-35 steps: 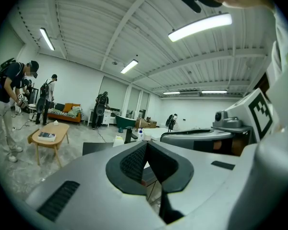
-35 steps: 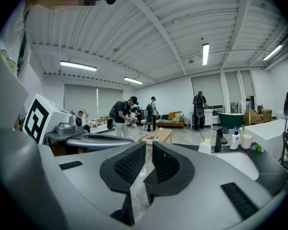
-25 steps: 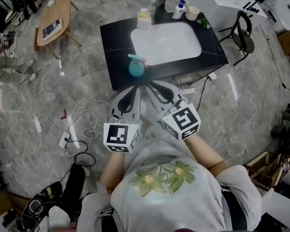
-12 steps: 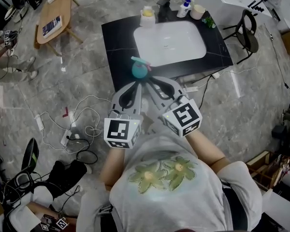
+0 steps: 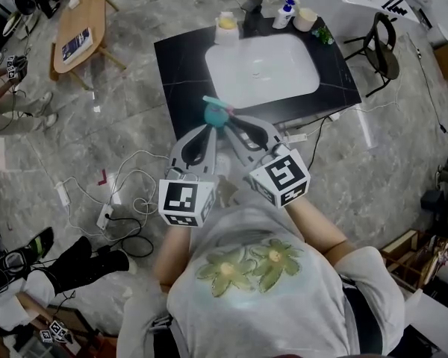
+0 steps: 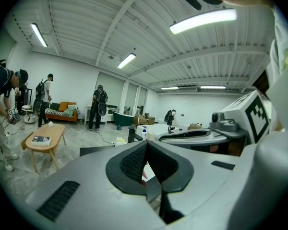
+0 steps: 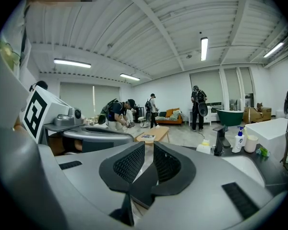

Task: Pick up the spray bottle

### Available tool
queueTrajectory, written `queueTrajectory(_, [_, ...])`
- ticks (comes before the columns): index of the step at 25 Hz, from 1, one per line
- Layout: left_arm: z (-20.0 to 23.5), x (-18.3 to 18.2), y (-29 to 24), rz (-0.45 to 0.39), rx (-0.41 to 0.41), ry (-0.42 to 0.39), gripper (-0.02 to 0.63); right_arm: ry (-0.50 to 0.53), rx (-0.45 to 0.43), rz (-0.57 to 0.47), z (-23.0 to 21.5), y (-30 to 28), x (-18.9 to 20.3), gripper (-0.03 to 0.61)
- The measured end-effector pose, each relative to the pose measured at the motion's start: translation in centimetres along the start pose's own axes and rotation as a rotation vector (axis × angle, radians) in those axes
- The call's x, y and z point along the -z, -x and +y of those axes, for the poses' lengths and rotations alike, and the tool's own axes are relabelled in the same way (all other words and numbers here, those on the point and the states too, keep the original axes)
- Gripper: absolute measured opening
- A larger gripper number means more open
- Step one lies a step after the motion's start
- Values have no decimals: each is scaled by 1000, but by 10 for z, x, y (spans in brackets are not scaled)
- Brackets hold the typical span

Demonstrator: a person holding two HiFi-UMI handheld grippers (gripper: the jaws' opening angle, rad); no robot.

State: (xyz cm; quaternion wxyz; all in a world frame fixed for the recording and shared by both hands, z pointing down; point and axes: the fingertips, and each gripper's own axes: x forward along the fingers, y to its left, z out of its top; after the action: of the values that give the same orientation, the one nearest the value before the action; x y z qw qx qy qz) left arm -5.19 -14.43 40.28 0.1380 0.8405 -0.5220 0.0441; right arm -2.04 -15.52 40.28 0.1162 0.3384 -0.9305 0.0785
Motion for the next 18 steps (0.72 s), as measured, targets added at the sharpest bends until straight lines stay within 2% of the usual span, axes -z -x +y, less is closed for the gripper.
queueTrajectory(2, [3,-2,-1,2,1,-9,8,-7,-4,-11,-2,-3,-1,32])
queueTrajectory(5, [7,-2,-3,5,3,-13,8,-24,-24,-12,-1,-8,1,83])
queueTrajectory(11, [12,2,-8,18,9,-8,8,-15,-12,16,-6,-16,9,92])
queueTrajectory(18, [16,2,-14,36,25,-24,8,17,39,65,-20,-26,21,97])
